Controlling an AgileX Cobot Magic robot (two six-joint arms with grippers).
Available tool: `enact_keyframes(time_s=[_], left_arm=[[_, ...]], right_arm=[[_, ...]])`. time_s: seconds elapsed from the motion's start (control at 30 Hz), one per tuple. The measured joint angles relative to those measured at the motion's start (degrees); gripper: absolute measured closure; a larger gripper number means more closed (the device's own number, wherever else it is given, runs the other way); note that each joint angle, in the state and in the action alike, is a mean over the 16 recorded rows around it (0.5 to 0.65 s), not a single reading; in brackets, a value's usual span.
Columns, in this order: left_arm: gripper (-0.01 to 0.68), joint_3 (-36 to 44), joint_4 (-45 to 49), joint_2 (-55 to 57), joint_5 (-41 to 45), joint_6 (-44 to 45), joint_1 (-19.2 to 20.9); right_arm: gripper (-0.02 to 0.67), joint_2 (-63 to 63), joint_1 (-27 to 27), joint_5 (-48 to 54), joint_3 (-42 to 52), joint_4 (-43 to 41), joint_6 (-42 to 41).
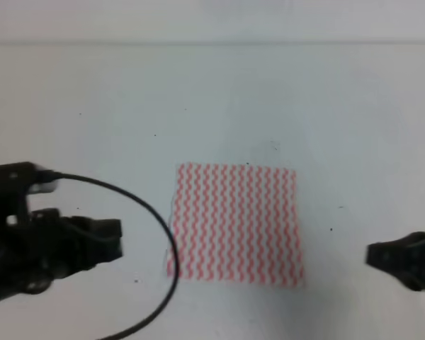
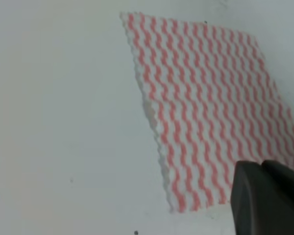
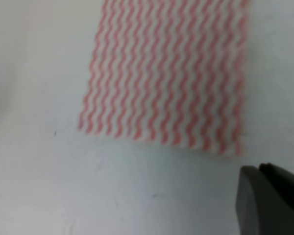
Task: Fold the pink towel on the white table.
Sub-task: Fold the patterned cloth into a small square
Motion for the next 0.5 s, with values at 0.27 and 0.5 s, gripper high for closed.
enact_keyframes(time_s=[0.27, 0.5], left_arm=[[0.678, -3.44, -0.38, 5.79, -4.16, 2.64, -7.15], [0.678, -4.63, -0.42, 6.81, -3.68, 4.04, -8.43]], right_arm=[[0.667, 11.11, 11.06, -5.99, -4.51, 1.89, -0.17], [0.652, 19.54, 14.77, -8.18, -8.77, 0.29, 1.49]])
